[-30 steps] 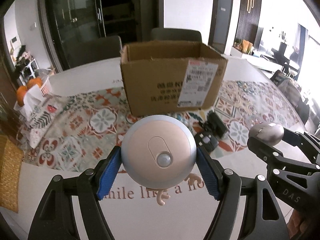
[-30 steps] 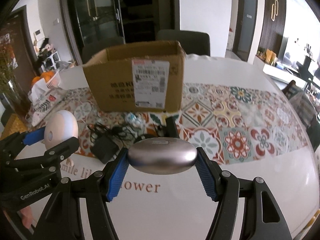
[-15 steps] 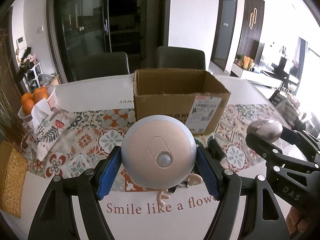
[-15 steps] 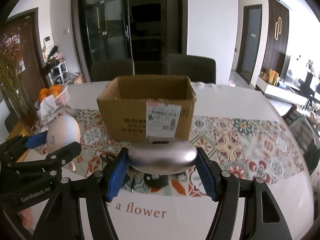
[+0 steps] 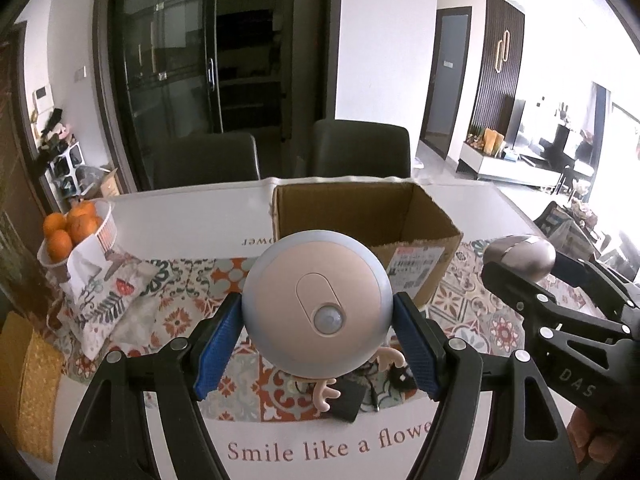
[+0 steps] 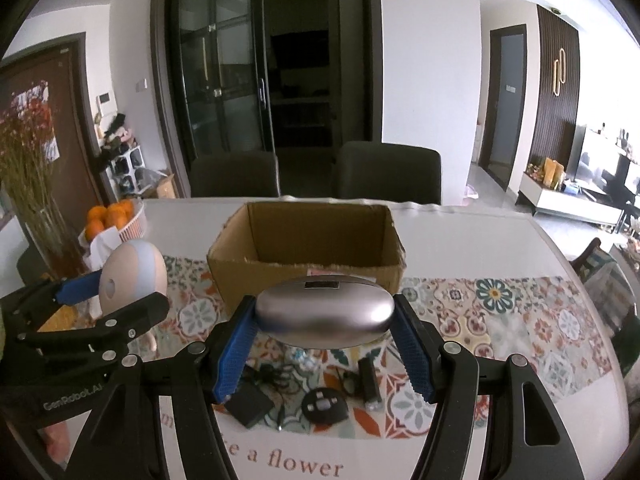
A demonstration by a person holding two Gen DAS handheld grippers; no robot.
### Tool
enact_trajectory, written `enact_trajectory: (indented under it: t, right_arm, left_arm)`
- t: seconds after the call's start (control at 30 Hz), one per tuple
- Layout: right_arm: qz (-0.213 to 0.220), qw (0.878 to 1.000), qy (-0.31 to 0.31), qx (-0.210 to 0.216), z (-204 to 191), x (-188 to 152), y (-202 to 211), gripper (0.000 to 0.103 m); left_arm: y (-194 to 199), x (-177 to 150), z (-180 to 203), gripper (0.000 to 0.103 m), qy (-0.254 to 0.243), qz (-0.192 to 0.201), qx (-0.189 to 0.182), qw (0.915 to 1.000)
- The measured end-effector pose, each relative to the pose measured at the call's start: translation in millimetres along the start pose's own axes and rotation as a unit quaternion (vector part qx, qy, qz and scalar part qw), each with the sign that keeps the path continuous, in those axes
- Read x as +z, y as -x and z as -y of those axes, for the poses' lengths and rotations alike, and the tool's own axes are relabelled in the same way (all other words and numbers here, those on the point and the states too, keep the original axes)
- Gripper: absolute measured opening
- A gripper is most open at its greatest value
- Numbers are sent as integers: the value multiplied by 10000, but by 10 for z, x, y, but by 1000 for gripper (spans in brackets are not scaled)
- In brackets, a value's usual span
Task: Organize rigid objects
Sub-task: 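Carry the speaker with the left tool and silver device with the right tool to the box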
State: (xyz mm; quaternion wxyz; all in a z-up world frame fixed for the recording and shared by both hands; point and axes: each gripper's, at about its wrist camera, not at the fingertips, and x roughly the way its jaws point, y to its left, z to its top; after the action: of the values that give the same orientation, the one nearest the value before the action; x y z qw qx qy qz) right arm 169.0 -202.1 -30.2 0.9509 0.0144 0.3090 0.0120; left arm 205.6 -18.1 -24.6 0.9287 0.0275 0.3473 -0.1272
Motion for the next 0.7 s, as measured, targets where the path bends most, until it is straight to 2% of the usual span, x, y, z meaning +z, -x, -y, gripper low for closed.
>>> enact_trajectory:
  t: [0.37, 0.7]
  right_arm:
    - [250, 9997, 41, -11, 30, 362, -122, 66]
    - [187, 9998, 99, -37, 92, 720, -426, 66]
  left_arm:
    - [-117, 393, -17, 74, -45, 152, -79, 9998]
    - [-411, 762, -14, 74, -159, 6, -197, 9997]
